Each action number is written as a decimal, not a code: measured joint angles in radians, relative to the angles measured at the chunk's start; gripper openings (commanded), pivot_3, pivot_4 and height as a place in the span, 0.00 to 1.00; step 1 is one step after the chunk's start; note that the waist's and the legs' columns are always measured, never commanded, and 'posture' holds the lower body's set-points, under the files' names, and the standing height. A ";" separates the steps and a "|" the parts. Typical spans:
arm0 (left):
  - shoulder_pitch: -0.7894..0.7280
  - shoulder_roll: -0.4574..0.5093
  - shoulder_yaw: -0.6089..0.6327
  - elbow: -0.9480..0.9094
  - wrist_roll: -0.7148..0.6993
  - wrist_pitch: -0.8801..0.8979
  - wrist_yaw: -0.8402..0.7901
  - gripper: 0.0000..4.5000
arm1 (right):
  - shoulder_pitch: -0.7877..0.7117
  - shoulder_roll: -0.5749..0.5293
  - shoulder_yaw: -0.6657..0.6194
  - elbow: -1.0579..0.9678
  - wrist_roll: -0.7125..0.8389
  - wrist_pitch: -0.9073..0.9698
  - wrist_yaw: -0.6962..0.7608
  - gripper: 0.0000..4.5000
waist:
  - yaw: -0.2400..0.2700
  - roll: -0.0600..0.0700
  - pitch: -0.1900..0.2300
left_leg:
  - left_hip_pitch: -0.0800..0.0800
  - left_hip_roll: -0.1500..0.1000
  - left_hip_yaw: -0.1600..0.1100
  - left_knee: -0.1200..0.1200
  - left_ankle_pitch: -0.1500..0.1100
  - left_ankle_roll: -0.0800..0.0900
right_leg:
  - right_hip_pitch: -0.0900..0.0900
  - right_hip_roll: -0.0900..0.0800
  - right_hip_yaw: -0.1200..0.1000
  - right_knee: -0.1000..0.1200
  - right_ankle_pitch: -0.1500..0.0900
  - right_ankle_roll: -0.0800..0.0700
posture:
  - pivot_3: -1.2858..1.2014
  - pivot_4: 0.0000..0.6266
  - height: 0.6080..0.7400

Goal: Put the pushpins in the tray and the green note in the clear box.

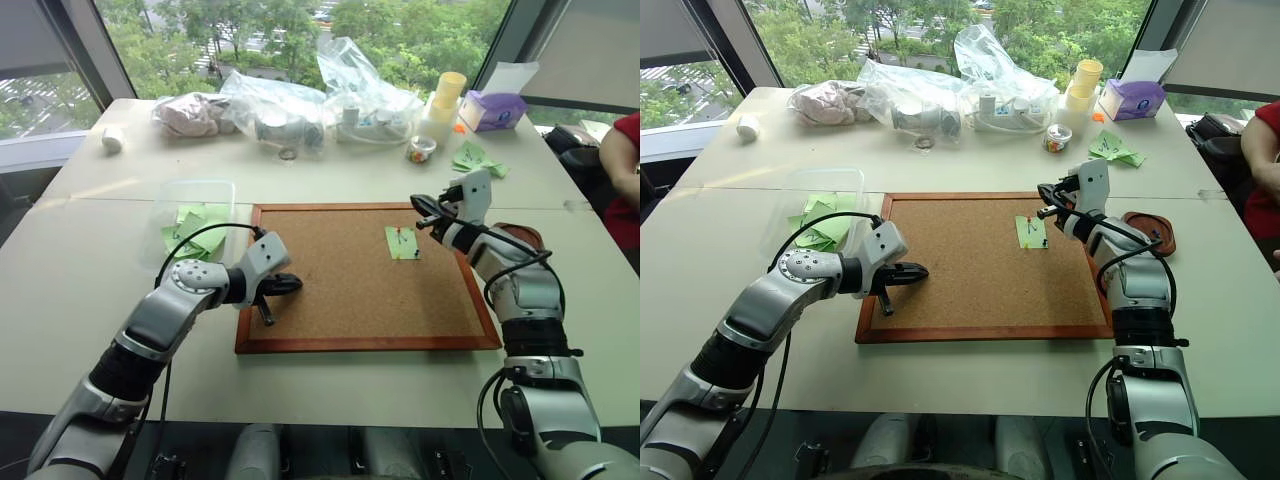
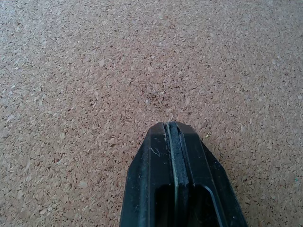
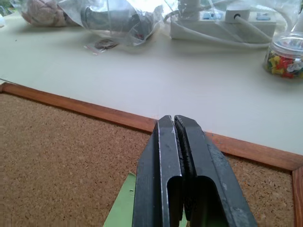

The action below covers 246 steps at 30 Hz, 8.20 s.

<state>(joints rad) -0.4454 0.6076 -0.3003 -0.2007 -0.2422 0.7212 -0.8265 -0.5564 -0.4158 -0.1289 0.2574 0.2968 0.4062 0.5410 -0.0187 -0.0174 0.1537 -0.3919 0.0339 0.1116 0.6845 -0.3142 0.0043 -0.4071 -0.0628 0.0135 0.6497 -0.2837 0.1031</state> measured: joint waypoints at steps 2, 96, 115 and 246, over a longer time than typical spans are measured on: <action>0.000 0.000 0.000 0.000 0.001 0.000 0.000 0.00 | 0.012 -0.004 0.019 0.000 -0.014 0.003 0.010 0.20 | 0.000 0.000 0.000 | 0.000 0.000 0.000 0.000 0.000 0.000 | 0.000 0.000 0.000 0.000 0.000 0.000 | 0.52 0.24 0.99; -0.010 -0.028 -0.008 -0.003 0.037 0.021 -0.009 0.00 | 0.150 -0.144 -0.248 0.101 -0.118 -0.009 -0.335 0.74 | 0.004 0.007 -0.003 | 0.001 -0.001 0.001 0.000 0.000 0.000 | 0.001 0.001 0.001 0.000 0.000 0.000 | 0.52 0.24 0.99; -0.009 -0.027 -0.008 -0.008 0.039 0.030 -0.006 0.00 | 0.323 -0.156 -0.113 -0.300 0.060 0.049 -0.031 0.98 | 0.005 0.008 -0.003 | 0.001 0.000 0.000 0.000 0.000 0.000 | 0.002 0.001 0.002 -0.001 0.000 0.000 | 0.52 0.24 0.99; 0.002 -0.037 -0.022 0.003 0.068 -0.012 0.001 0.00 | 0.287 -0.046 0.125 -0.243 -0.078 -0.006 0.021 0.01 | 0.005 0.007 -0.009 | 0.002 -0.001 -0.001 0.000 -0.002 0.003 | 0.004 0.001 0.001 -0.001 0.000 0.000 | 0.52 0.24 0.99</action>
<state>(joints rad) -0.4433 0.5709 -0.3227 -0.1975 -0.1746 0.7092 -0.8253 -0.2695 -0.4623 -0.0036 0.0148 0.2193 0.3997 0.5625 -0.0134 -0.0101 0.1445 -0.3899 0.0325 0.1108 0.6849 -0.3159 0.0074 -0.4035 -0.0622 0.0148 0.6483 -0.2840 0.1035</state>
